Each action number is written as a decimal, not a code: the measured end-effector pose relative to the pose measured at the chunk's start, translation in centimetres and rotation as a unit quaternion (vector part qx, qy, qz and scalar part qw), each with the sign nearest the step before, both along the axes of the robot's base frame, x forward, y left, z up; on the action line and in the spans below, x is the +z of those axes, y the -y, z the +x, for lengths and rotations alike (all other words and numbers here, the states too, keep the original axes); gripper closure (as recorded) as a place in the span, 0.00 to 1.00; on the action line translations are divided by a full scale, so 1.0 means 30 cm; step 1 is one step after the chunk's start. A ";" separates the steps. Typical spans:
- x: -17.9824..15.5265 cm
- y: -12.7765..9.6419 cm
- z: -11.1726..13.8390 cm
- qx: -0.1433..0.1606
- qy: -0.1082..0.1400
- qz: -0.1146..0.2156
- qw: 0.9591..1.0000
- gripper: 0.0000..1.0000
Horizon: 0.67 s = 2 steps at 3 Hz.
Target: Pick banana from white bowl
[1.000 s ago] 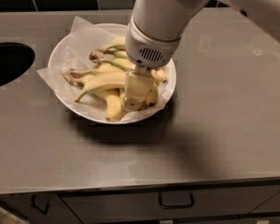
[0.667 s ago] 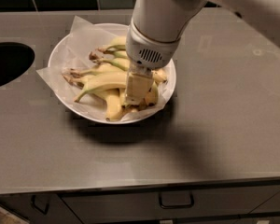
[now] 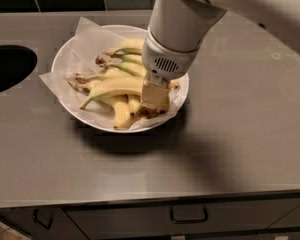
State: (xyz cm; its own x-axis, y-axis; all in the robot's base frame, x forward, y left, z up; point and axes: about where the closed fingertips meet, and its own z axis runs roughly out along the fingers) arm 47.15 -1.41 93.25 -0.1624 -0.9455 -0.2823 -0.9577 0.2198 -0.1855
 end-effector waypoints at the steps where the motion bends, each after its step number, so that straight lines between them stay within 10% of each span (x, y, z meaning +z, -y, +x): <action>1: 0.006 -0.004 -0.002 -0.008 -0.002 0.000 1.000 0.60; 2: 0.045 -0.040 -0.007 -0.004 0.003 -0.005 1.000 0.51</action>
Offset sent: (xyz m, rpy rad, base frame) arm -0.0023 0.0237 0.0238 -0.0233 -0.0052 0.0032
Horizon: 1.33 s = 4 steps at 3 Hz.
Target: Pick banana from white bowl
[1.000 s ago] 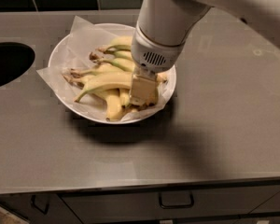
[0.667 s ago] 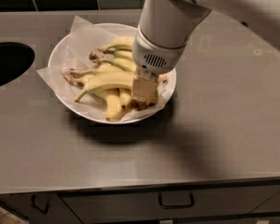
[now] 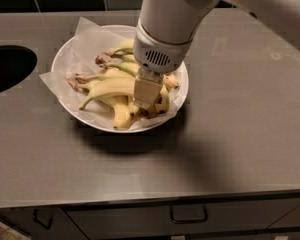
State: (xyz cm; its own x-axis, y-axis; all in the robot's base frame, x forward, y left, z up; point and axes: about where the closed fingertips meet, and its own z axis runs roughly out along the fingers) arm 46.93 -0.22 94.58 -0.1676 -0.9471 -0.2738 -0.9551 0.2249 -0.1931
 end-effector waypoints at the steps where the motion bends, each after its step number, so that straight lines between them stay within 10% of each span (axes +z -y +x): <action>1: 0.028 -0.025 -0.002 0.006 0.004 -0.004 1.000 0.32; 3: 0.010 -0.019 0.007 -0.003 -0.004 -0.012 1.000 0.07; 4: 0.009 -0.019 0.007 -0.003 -0.005 -0.012 1.000 0.26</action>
Offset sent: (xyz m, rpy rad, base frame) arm 0.0041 0.0096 0.0043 -0.0280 0.0166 0.0125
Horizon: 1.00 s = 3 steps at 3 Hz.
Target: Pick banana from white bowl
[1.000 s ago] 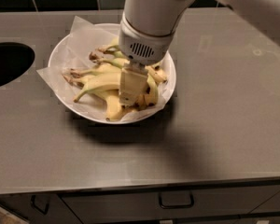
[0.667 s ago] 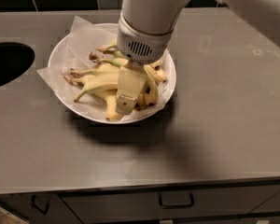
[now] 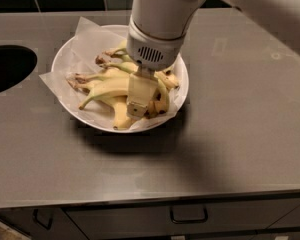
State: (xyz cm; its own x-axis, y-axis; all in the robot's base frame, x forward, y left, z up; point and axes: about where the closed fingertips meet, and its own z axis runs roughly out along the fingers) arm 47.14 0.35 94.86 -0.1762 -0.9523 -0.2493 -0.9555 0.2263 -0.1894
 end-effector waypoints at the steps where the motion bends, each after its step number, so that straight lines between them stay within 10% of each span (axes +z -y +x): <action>1: -0.006 0.000 0.000 -0.002 -0.002 0.000 1.000 0.49; 3: -0.038 -0.011 0.005 0.000 -0.014 -0.003 1.000 0.65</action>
Offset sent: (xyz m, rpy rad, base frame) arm 0.0025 0.0018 -0.0192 -0.0105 0.0510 -0.0039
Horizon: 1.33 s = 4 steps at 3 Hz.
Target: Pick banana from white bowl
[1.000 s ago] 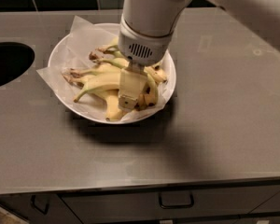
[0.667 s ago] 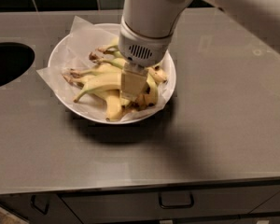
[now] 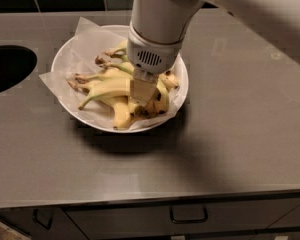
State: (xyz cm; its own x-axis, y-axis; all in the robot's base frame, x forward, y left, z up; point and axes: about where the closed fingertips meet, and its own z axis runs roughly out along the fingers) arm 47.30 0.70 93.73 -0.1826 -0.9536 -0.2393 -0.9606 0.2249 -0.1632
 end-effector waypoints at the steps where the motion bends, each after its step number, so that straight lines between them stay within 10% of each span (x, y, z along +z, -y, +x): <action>1: -0.002 -0.001 0.002 0.001 -0.003 -0.001 1.000 0.66; 3: -0.002 -0.001 0.002 0.001 -0.003 -0.001 1.000 1.00; 4: 0.014 -0.002 -0.004 0.004 0.001 0.008 1.000 1.00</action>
Offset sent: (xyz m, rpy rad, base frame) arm 0.0005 0.0004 -0.0006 -0.0023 0.0068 0.0011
